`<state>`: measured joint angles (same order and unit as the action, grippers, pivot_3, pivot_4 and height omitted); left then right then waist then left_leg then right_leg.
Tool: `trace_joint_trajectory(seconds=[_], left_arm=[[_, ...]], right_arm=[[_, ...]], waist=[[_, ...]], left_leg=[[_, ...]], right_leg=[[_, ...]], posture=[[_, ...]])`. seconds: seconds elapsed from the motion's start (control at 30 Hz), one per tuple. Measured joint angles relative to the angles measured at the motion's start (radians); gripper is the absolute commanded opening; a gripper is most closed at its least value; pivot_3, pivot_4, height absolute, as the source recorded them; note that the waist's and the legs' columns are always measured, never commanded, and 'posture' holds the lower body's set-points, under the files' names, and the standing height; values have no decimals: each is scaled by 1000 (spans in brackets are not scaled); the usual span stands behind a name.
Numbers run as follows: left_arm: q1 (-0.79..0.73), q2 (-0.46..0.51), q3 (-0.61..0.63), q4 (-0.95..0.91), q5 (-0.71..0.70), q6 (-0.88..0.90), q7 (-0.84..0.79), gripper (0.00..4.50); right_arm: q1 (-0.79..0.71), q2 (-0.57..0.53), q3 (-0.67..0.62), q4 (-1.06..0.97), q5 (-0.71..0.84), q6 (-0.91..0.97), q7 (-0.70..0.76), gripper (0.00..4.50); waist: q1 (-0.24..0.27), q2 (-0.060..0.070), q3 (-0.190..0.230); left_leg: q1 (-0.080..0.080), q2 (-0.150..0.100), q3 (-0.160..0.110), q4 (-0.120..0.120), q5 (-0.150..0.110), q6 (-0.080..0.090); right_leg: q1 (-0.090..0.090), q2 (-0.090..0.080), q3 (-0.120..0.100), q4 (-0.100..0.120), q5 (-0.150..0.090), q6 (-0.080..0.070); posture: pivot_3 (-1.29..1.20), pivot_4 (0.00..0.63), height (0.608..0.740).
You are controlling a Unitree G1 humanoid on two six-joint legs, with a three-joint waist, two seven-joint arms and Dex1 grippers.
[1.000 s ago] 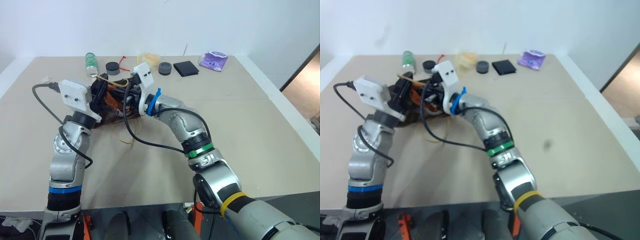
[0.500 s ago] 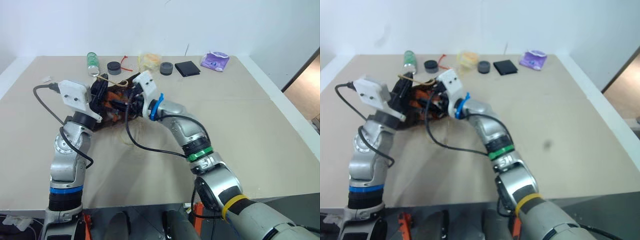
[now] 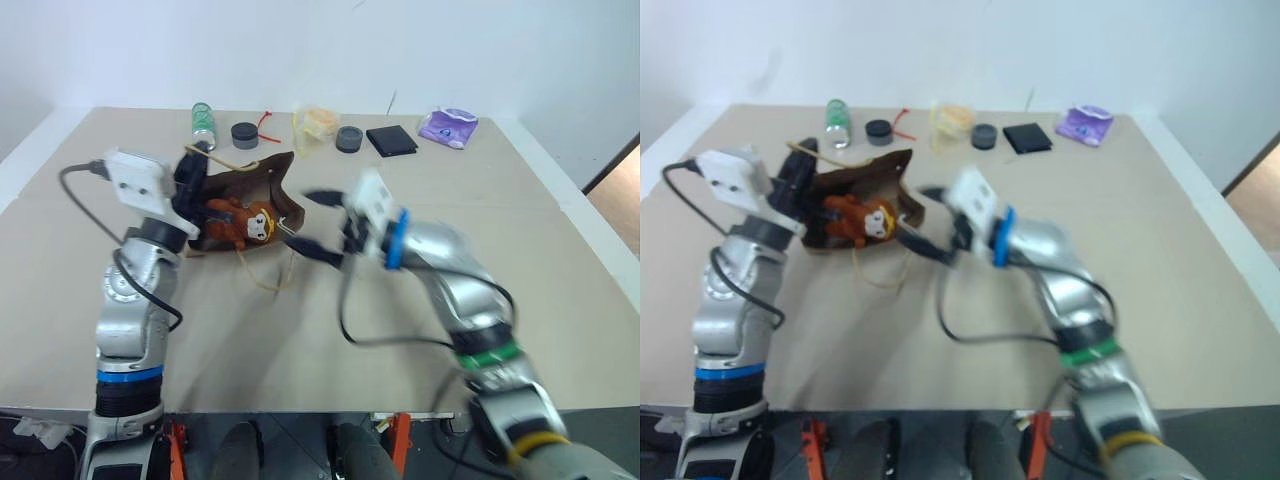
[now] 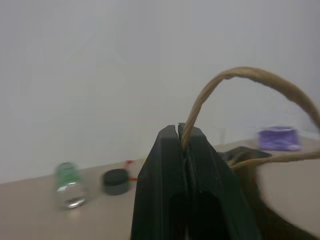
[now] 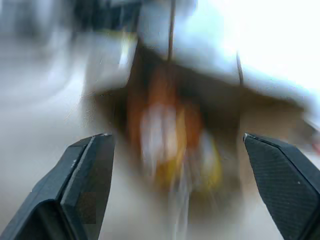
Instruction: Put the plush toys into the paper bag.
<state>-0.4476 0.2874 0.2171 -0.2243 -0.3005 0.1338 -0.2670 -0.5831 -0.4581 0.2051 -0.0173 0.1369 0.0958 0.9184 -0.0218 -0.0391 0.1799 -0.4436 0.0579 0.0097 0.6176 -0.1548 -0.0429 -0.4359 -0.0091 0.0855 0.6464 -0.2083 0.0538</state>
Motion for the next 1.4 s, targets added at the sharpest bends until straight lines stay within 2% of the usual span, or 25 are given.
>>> trace_joint_trajectory(seconds=[0.1, 0.2, 0.27, 0.37, 0.57, 0.8, 0.87, 0.9, 0.97, 1.0, 1.13, 1.4], left_arm=[[-15, -11, -18, 21, -13, 6, -4, 0], [-27, -16, -29, 21, -15, 5, -6, 0], [-27, -13, -19, 21, -16, 5, -4, 0], [-27, -12, -17, 22, -16, 5, -5, 0], [-27, -12, -18, 23, -18, 6, -4, 0], [-31, -12, -22, 37, -23, 6, -4, 0], [-31, -12, -22, 38, -23, 6, -3, 0], [-31, -12, -22, 38, -23, 6, -3, 0], [-31, -12, -22, 38, -23, 6, -3, 0], [-31, -12, -22, 38, -23, 6, -3, 0], [-31, -12, -20, 39, -26, 6, -2, 0], [-64, -19, -17, 47, -42, 25, 12, 0]], right_arm=[[22, -5, 30, 36, -102, -239, -32, 4441], [0, -30, 35, 114, -222, -475, -99, 4441], [-9, -44, 37, 167, -296, -591, -149, 4441], [-22, 0, 58, 214, -389, -718, -249, 4441], [-80, 63, 119, 258, -525, -826, -365, 4441], [-150, 136, 149, 302, -575, -841, -444, 4441], [-163, 143, 149, 323, -584, -841, -470, 3552], [-166, 147, 149, 327, -587, -841, -482, 3291], [-182, 151, 146, 327, -592, -848, -522, 2374], [-183, 151, 145, 327, -592, -848, -527, 1720], [-185, 134, 108, 323, -590, -862, -576, 55], [-329, 121, 18, 322, -551, -834, -642, 55]], waist=[[-27, 0, 0], [-29, 0, 0], [-28, 0, 0], [-29, 0, 0], [-26, 0, 0], [-26, 0, 0], [-26, 0, 0], [-26, 0, 0], [-26, 0, 0], [-26, 0, 0], [-26, 0, 0], [-26, 0, 0]], left_leg=[[1, 2, 2, 0, 0, 0], [5, 3, 1, -1, 0, 0], [5, 3, 0, -1, 0, 1], [5, 2, 1, -1, 1, 0], [5, 2, 1, 0, 1, 0], [5, 2, 1, 0, 1, 0], [5, 2, 1, 0, 1, 0], [5, 2, 1, 0, 1, 0], [5, 2, 1, 0, 1, 0], [5, 2, 1, 0, 1, 0], [5, 2, 1, 0, 1, 0], [5, 2, 1, 0, 2, 1]], right_leg=[[-3, 2, 3, 1, 5, 3], [-1, 5, 3, 1, 4, 0], [0, 5, 3, 2, 3, -2], [0, 5, 4, 2, 4, -2], [0, 5, 6, 1, 4, -1], [1, 5, 6, 2, 5, -1], [1, 5, 6, 1, 5, -1], [1, 5, 6, 1, 5, -1], [1, 5, 6, 2, 5, -1], [1, 5, 6, 2, 5, -1], [1, 5, 6, 1, 5, -1], [1, 5, 6, 2, 6, -2]], posture=[[0, 150, 740], [0, 150, 740], [0, 150, 740], [0, 150, 740], [0, 150, 740], [0, 150, 740], [0, 150, 740], [0, 150, 740], [0, 150, 740], [0, 150, 740], [0, 150, 740], [0, 150, 740]])
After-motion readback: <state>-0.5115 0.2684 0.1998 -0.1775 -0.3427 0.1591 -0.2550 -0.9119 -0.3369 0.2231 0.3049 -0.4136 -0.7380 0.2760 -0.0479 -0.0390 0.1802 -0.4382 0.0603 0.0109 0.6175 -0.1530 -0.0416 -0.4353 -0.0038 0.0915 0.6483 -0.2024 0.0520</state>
